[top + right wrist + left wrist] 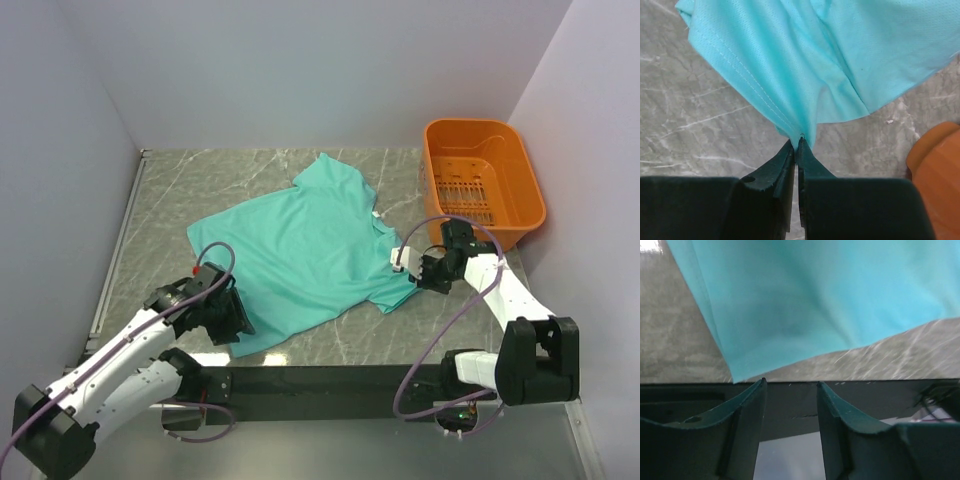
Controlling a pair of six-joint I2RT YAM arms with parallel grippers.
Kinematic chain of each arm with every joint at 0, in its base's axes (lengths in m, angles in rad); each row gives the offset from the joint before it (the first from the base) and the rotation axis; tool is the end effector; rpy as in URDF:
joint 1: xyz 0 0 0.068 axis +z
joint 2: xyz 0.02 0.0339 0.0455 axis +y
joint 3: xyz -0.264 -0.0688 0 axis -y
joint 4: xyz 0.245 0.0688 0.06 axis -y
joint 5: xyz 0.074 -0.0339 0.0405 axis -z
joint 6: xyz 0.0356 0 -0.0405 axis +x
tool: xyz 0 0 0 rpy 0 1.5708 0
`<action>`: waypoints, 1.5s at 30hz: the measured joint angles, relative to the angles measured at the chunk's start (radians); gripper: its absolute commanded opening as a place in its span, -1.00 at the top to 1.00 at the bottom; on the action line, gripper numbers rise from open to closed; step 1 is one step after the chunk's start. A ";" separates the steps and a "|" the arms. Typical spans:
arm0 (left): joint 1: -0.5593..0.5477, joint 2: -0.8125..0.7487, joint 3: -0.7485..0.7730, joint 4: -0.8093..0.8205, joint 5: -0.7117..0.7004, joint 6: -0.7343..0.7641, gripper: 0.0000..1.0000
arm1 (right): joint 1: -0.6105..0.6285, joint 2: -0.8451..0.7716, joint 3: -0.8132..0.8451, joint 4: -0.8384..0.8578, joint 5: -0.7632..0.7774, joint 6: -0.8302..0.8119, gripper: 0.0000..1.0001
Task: Fold and stack the t-shirts
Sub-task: Flatten the tshirt out
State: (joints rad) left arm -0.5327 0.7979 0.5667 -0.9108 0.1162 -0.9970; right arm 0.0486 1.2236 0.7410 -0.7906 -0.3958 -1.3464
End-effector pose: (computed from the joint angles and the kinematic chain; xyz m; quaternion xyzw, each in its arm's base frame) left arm 0.1128 -0.0713 0.2053 -0.2124 0.9521 -0.1880 0.1140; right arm 0.2055 0.0237 0.1990 -0.6451 0.7245 0.0671 0.2333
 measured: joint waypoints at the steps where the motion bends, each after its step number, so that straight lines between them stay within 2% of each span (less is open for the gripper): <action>1: -0.022 0.009 0.000 -0.012 -0.001 -0.014 -0.01 | -0.001 0.007 0.003 0.004 -0.005 0.005 0.82; 9: -0.209 0.080 0.035 -0.200 -0.128 -0.282 -0.18 | -0.003 0.031 0.011 0.020 -0.033 0.024 0.81; 12: -0.235 0.159 0.089 -0.249 -0.191 -0.362 -0.18 | -0.003 0.037 0.012 0.023 -0.044 0.027 0.81; 16: -0.241 0.255 0.103 -0.232 -0.231 -0.434 -0.13 | -0.004 0.043 0.012 0.023 -0.055 0.029 0.81; 23: -0.241 0.322 0.077 -0.151 -0.256 -0.483 0.01 | -0.026 0.043 0.012 0.021 -0.066 0.017 0.81; 30: -0.242 0.359 0.024 -0.095 -0.256 -0.495 -0.06 | -0.041 0.040 0.012 0.009 -0.082 0.005 0.81; 37: -0.242 0.319 0.020 -0.110 -0.261 -0.514 -0.11 | -0.064 0.039 0.013 -0.006 -0.099 0.000 0.82; 45: -0.243 0.320 -0.040 -0.060 -0.230 -0.517 0.05 | -0.064 0.039 0.034 -0.020 -0.122 -0.002 0.82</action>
State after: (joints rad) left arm -0.7757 1.1179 0.5262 -0.9703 -0.1135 -1.5135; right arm -0.0158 1.2629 0.7750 -0.8104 -0.5179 -1.3479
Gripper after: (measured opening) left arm 0.502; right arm 0.099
